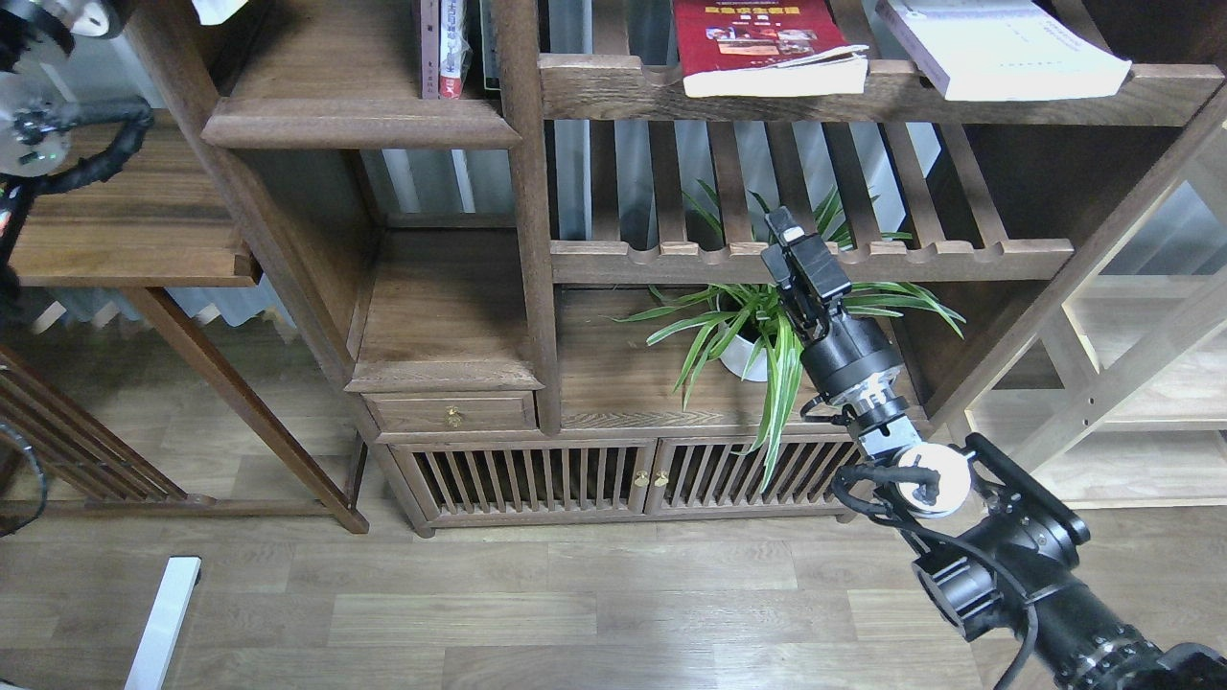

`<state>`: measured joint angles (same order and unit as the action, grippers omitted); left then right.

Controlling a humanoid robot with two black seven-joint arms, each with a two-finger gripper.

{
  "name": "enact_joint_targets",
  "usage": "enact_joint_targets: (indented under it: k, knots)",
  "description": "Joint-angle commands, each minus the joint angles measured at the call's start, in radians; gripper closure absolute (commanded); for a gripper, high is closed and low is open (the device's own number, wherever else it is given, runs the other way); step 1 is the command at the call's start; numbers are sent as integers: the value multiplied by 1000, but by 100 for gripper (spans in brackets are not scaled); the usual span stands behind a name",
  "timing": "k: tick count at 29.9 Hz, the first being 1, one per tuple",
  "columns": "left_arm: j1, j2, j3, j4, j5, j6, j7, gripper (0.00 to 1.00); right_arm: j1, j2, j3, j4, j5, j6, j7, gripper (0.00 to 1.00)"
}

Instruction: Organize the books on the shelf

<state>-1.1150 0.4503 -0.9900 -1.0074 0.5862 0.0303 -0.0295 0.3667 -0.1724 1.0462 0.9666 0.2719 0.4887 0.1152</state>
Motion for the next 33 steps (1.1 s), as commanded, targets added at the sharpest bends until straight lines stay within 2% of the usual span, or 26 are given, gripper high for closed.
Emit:
enact_joint_targets:
  k: [1, 5, 11, 22, 33]
  knots:
    - [-55, -39, 27, 99, 0, -21, -24, 97, 3, 1, 0, 0, 6, 0, 0, 19]
    - [-110, -73, 42, 203, 0, -59, -43, 97, 5, 1, 0, 0, 9, 0, 0, 19]
    - [-143, -108, 53, 285, -2, -81, -49, 97, 3, 4, 0, 0, 9, 0, 1, 19]
    - [-175, -176, 68, 368, -2, -82, -61, 97, 3, 2, 0, 0, 9, 0, 0, 19]
    - [-183, -228, 105, 380, 0, -76, -66, 97, 3, -2, 6, 0, 10, 0, 0, 19]
